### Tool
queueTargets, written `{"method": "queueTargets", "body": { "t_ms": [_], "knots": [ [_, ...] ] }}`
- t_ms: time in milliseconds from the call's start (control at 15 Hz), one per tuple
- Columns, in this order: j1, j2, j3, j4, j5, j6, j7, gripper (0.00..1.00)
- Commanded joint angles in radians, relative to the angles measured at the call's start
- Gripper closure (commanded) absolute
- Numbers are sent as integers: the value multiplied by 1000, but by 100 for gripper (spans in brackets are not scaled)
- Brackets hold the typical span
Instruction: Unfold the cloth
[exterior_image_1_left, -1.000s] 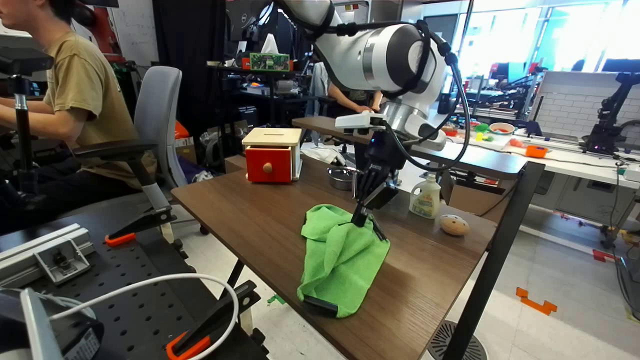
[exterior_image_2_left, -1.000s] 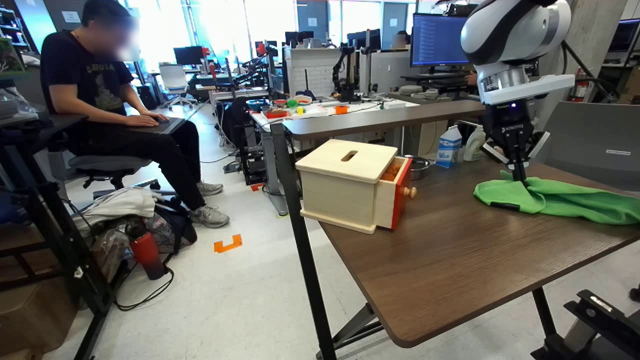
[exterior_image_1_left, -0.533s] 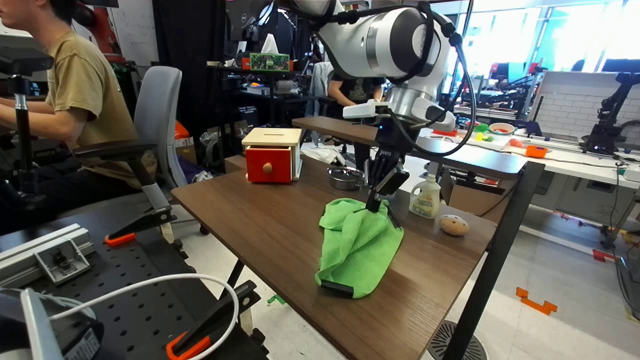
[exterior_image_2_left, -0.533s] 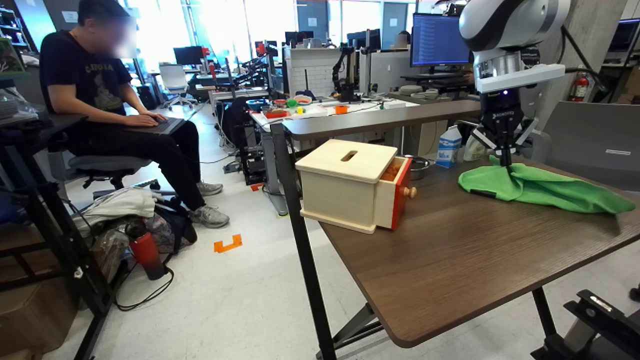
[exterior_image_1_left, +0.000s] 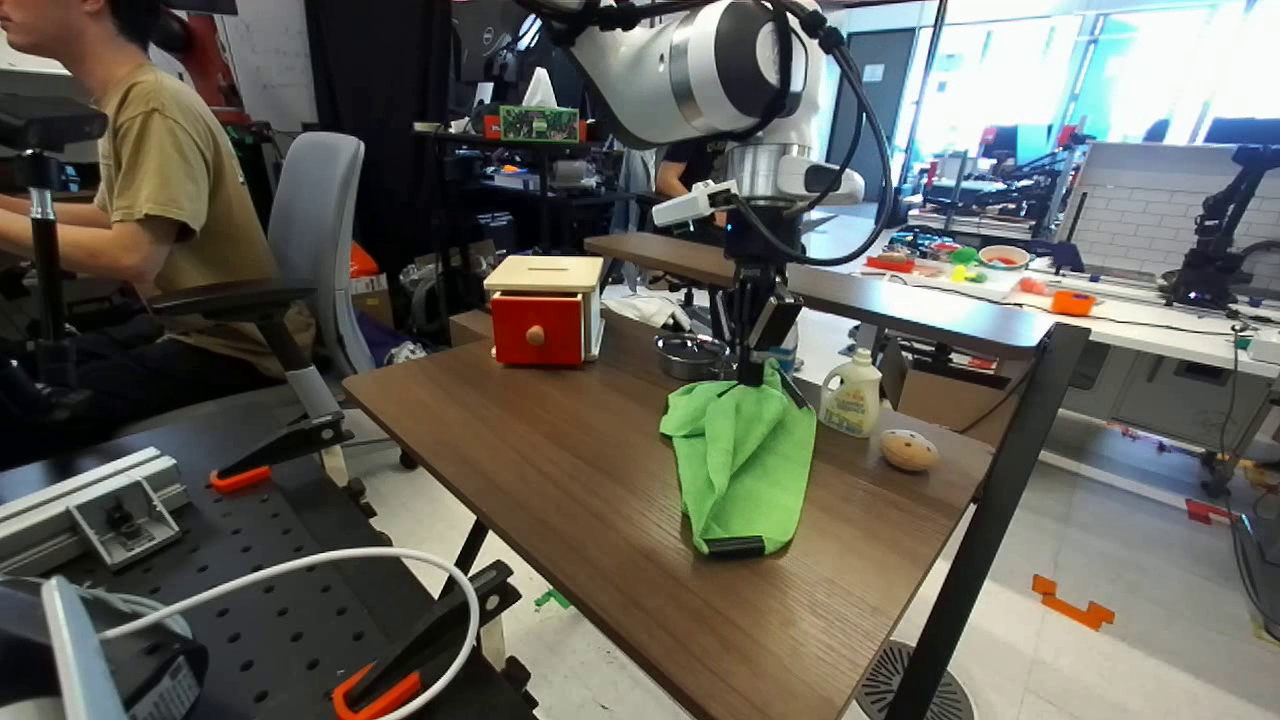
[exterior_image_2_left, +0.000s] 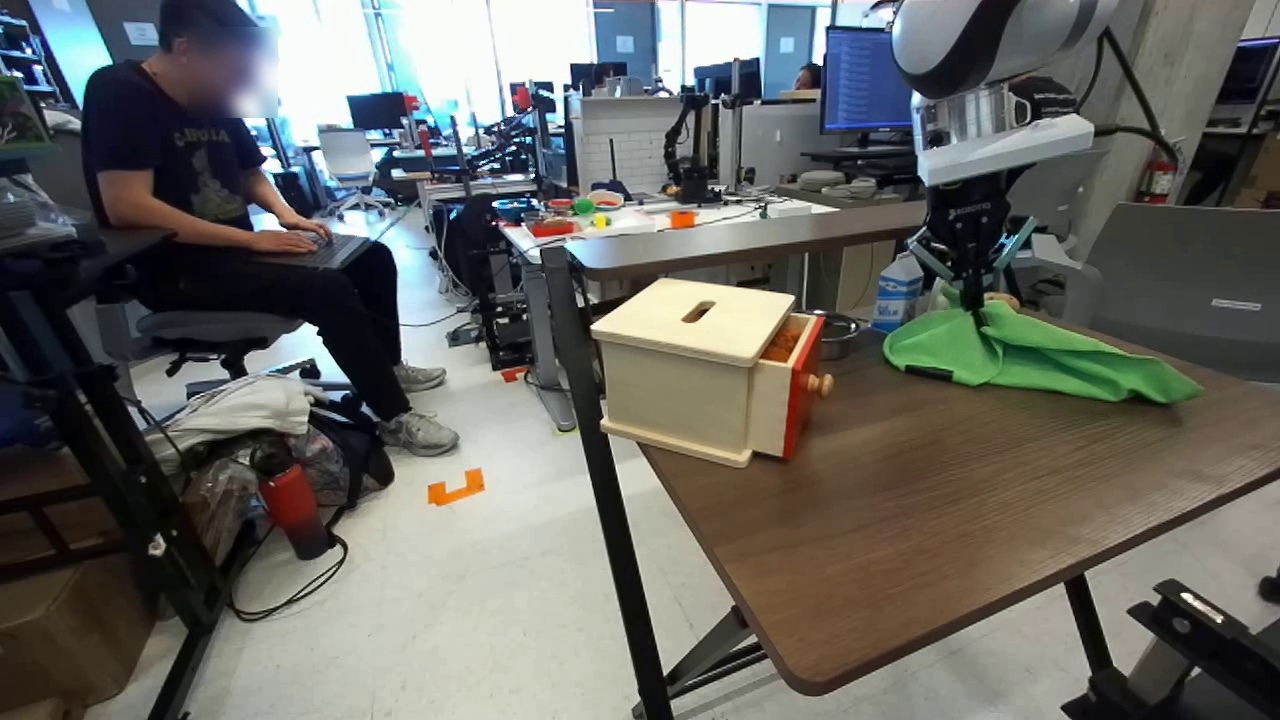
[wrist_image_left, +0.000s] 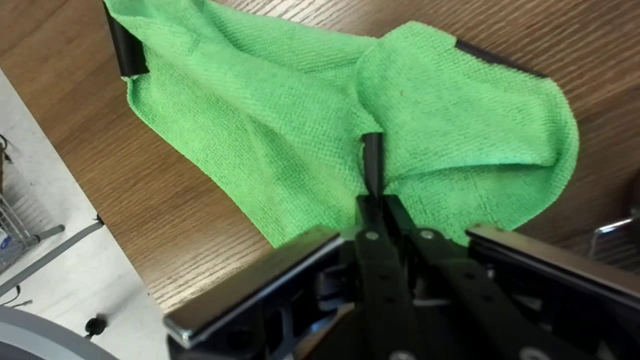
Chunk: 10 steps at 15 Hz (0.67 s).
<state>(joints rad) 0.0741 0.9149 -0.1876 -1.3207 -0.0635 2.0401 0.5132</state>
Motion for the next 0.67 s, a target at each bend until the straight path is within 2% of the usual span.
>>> {"method": "queueTargets", "body": {
  "t_ms": [0,133,200,267,333,400,467,533,600],
  "knots": [
    [40,-76,-30,-124,-49,78,53,72],
    [49,-89,-38,-151,-64,94,73,67],
    [51,-95,-40,-164,-69,103,82,92],
    [52,-101,-42,-176,-73,110,87,71],
    [54,-106,-43,-187,-79,113,93,56],
    [54,-111,-43,-197,-82,122,100,49],
    [55,-116,-43,-206,-85,123,104,87],
    [56,-120,-44,-214,-89,126,109,88],
    [56,-121,-44,-218,-93,128,113,74]
  ]
}}
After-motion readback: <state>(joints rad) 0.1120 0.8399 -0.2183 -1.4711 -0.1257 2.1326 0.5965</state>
